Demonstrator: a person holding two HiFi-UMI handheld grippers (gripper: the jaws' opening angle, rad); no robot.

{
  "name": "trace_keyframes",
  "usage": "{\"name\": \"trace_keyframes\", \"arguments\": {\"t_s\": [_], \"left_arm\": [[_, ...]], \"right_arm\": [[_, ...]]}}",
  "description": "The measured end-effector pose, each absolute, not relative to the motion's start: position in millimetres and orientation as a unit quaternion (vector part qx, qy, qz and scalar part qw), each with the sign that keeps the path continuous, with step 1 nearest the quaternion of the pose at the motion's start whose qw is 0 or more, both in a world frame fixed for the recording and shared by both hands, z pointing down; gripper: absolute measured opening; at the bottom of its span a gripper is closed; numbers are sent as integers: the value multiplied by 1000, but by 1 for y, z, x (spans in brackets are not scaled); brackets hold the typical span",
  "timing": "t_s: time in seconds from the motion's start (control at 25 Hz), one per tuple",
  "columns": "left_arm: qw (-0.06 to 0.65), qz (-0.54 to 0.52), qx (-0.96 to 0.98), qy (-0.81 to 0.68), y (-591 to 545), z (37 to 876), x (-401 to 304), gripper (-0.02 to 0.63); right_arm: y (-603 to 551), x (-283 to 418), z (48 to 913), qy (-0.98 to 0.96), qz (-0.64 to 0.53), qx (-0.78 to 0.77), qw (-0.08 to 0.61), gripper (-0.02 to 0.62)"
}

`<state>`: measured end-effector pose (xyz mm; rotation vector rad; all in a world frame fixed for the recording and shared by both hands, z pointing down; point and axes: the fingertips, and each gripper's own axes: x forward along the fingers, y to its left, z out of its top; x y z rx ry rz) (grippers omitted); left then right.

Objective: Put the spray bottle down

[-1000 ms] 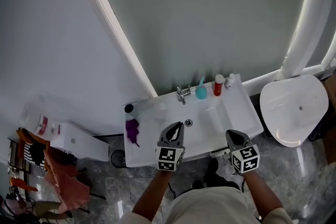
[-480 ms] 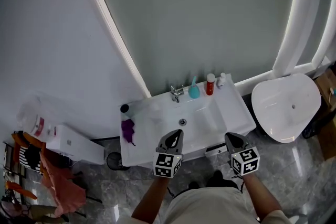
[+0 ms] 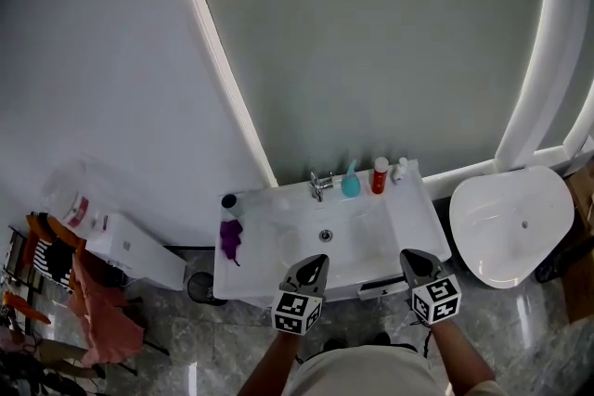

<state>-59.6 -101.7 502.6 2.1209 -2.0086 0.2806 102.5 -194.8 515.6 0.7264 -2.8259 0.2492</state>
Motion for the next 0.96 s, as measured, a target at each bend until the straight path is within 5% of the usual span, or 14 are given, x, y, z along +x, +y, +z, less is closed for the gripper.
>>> {"name": "trace_keyframes", "arguments": {"t_s": [0.96], "left_arm": [[108,76,701,-700,-117,495,-45,6]], "right_arm": [[-220,117,507,-965,93,227,91,11]]}}
